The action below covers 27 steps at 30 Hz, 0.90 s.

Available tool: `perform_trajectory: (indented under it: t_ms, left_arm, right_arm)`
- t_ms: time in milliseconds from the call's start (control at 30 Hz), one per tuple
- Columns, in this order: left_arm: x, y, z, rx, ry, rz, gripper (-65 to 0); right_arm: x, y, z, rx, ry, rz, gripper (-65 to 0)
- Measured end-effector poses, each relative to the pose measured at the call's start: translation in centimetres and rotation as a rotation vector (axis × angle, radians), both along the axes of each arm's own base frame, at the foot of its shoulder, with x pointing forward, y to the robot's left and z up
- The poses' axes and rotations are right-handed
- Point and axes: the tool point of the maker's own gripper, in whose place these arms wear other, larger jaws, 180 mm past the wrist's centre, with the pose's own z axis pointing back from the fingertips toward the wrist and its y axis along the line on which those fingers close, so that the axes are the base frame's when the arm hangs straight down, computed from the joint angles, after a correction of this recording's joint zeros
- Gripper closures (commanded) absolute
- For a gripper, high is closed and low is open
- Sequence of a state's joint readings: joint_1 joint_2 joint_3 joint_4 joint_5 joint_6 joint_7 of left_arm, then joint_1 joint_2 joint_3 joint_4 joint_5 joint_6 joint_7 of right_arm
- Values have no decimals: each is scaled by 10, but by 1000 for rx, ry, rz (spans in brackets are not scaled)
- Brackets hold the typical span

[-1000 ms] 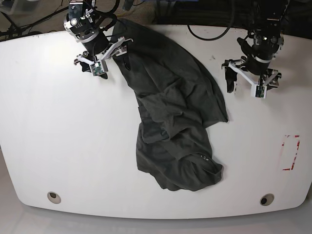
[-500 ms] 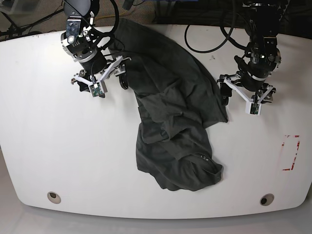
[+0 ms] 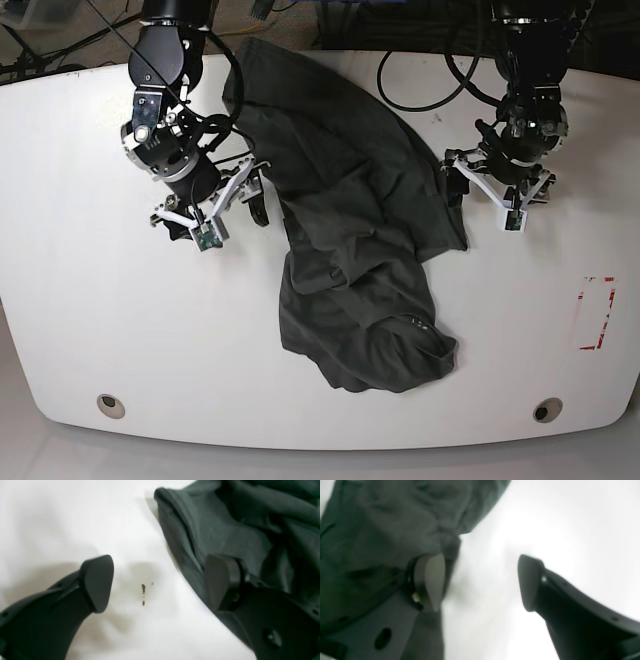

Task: Fold the T-shirt properly
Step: 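Lower both grippers toward the grey T-shirt heap, then grasp the T-shirt fabric with both grippers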

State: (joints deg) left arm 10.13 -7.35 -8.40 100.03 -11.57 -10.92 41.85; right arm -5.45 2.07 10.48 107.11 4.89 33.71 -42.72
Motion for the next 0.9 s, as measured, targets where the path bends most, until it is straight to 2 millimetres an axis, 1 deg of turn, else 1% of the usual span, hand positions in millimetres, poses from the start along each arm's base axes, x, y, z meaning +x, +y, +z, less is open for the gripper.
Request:
perform_trajectory:
  t_ms: [67,167,233,367,567,733,900]
  left_arm:
    - [5,-5,3,-1,-11,-11,-535]
    - [9,-14,7,-17,-32,-32,-535]
    - [6,-13,5,-14,-24,-31,-535]
    - [0,-7,0,-3,-8,-22,-535]
    - [-10,-9,-8,-7,22,-23,-532]
    - [-17,-8,-13,-5,39,-23,-532]
    - [-18,-8,-14,-7,40,-21,-532]
  right_arm:
    - [9,3,-1,-2,-1,22,-438]
    - [25,14,-2,2,2,70,-438]
    - [38,25,-6,8,14,102,-438]
    - [59,39,-11,14,39,146,-438]
    - [83,53,-18,14,81,209,-438]
    - [97,69,-20,34,114,249,-438]
    - [96,77,-30,42,163,260,-438]
